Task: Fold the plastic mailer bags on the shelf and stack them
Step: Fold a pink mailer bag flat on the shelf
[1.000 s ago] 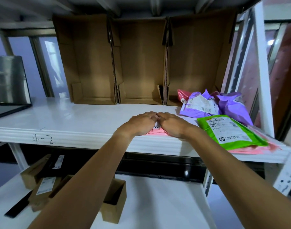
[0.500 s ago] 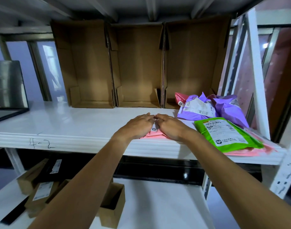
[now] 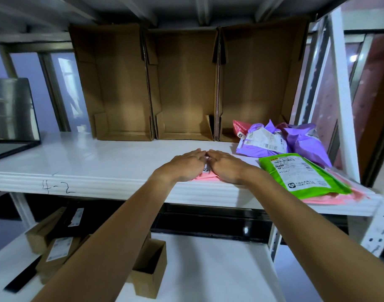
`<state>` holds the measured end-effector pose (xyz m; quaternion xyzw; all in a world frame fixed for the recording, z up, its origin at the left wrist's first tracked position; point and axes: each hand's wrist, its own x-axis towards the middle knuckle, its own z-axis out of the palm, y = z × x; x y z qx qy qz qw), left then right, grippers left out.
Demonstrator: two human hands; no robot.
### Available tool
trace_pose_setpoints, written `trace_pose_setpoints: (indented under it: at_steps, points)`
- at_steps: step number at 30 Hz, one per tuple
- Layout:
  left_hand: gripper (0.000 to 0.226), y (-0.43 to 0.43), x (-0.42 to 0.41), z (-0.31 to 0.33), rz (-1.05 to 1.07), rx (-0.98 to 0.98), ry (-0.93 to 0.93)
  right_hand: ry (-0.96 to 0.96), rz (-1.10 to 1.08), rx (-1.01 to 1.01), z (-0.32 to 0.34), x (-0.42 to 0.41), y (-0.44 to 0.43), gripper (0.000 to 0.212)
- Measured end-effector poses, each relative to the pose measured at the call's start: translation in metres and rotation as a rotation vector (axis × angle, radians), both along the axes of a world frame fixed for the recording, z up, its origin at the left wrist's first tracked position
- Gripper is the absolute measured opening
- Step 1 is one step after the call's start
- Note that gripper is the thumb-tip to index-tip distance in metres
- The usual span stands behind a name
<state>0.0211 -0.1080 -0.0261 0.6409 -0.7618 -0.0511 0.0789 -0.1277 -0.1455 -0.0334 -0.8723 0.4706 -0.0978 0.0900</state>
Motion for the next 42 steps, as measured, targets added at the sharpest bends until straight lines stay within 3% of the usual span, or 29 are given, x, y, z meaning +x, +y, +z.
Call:
trace_pose_setpoints:
  at_steps: [11,16,19,22,30,35,42]
  points:
    - [0.049,-0.006,0.003,-0.004,-0.023,-0.059,0.025,0.005,-0.044,-0.018,0.000,0.003,0.002,0.049]
    - [0.032,-0.006,-0.001,-0.003,-0.003,-0.091,-0.086,0.076,-0.019,-0.031,0.007,0.006,-0.002,0.045]
    - [0.039,-0.007,0.001,-0.004,-0.013,-0.116,-0.113,0.063,-0.029,-0.021,0.009,0.009,-0.008,0.052]
    - [0.043,-0.009,0.000,-0.005,-0.017,-0.113,-0.118,0.023,-0.044,-0.021,0.006,0.008,-0.007,0.046]
    - [0.039,-0.006,0.000,-0.007,-0.032,-0.116,-0.019,-0.009,-0.032,-0.039,0.002,0.006,-0.002,0.046]
    - [0.050,-0.009,0.002,-0.012,0.019,-0.127,0.069,0.058,-0.009,-0.079,-0.001,0.007,-0.006,0.046]
    - [0.033,-0.011,0.006,-0.016,0.075,-0.295,0.239,0.037,-0.018,-0.101,-0.008,0.009,-0.017,0.039]
